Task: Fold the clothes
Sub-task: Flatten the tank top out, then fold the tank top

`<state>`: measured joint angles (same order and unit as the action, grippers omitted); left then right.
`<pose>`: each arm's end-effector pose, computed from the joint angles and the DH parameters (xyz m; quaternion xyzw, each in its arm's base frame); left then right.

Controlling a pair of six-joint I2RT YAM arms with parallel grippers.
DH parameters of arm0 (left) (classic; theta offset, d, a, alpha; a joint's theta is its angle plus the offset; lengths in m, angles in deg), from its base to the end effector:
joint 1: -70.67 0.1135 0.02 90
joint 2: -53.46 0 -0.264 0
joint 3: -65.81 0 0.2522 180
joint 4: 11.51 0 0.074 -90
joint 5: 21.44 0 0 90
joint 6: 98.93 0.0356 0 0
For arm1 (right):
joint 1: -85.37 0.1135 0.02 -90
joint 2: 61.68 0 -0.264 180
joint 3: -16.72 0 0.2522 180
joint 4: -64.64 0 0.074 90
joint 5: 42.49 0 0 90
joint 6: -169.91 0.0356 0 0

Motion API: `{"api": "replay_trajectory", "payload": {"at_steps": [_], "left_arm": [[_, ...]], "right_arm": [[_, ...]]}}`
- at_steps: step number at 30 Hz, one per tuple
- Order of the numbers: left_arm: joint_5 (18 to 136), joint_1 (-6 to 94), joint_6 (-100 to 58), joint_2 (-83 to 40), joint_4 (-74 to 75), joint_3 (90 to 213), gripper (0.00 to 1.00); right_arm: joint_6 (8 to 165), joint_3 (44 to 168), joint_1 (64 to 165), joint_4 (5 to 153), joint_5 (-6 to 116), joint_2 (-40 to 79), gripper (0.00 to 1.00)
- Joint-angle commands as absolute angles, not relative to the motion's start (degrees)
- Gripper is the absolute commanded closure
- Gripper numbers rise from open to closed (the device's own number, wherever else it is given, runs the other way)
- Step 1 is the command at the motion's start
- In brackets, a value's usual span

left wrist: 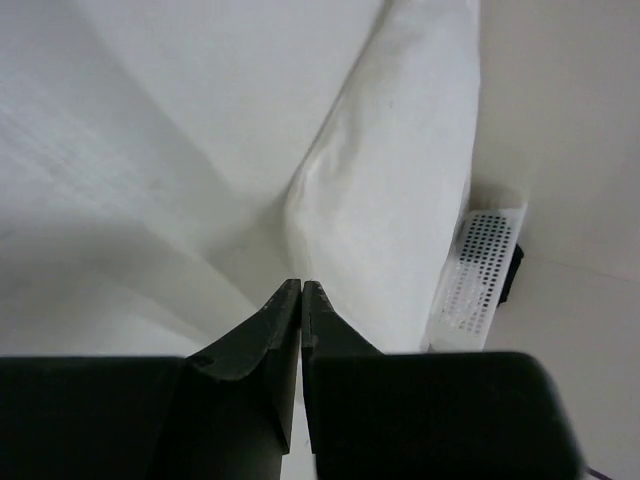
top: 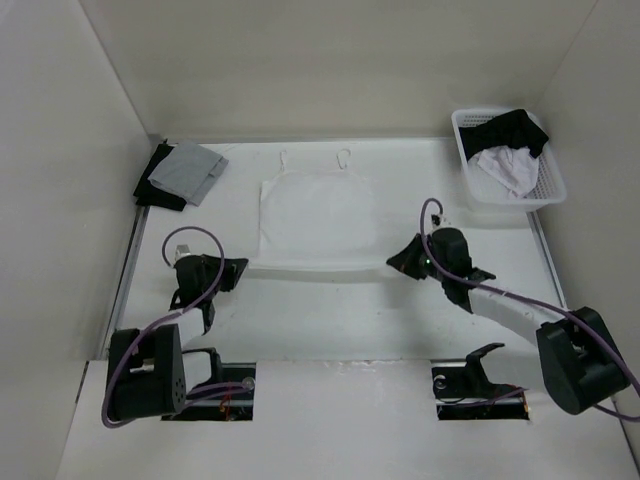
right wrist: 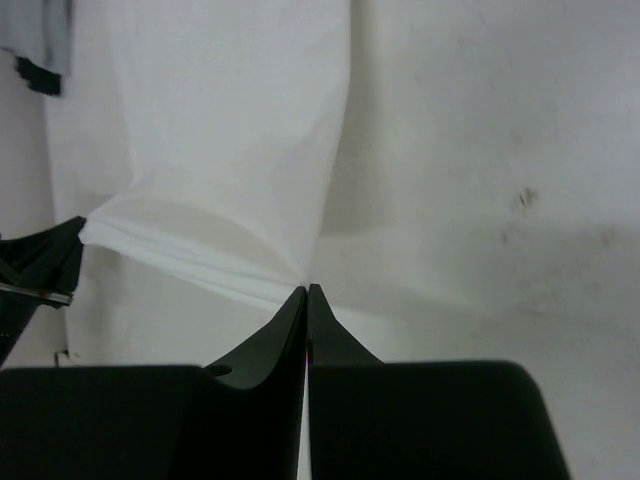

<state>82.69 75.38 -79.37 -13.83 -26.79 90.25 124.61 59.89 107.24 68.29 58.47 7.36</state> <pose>0.1992 0.0077 0.1353 -0.4670 0.7115 -0.3675 0.3749 0.2270 0.0984 0.1963 0.1231 0.8525 0.3441 0.3738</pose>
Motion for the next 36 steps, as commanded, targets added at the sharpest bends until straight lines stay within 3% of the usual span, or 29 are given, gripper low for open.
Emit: {"api": "replay_trajectory", "payload": {"at_steps": [1, 8, 14, 17, 21, 25, 31, 36], "left_arm": [[89.1, 77.8, -76.4, -11.5, -36.2, 86.1, 0.97], [92.1, 76.3, -77.3, 7.6, -23.6, 79.3, 0.97], [94.1, 74.5, -79.6, 39.7, 4.3, 78.7, 0.97], [90.6, 74.0, -77.8, 46.9, 14.5, 82.6, 0.97], [82.4, 72.1, -75.1, 40.6, 10.8, 89.5, 0.97], [75.5, 70.8, -74.7, 28.4, 0.3, 96.1, 0.97], [66.8, 65.2, -76.0, -2.3, -18.1, 109.2, 0.97], [65.0, 64.0, -75.5, -26.9, -24.6, 125.8, 0.97]], "right_arm": [[127.2, 54.3, 109.3, 55.9, 57.8, 6.0, 0.97], [132.5, 42.6, 118.8, 59.6, 53.0, -4.9, 0.97], [137.6, 39.6, 127.5, 74.2, 48.7, -22.7, 0.96], [137.9, 42.0, 130.4, 80.2, 45.8, -27.9, 0.96], [133.0, 49.3, 128.1, 83.1, 45.7, -26.6, 0.96], [126.6, 58.1, 122.1, 79.8, 47.9, -16.9, 0.96], [122.7, 72.3, 110.3, 69.1, 55.2, 4.2, 0.96], [122.8, 85.2, 103.1, 66.1, 59.6, 18.9, 0.96]]}}
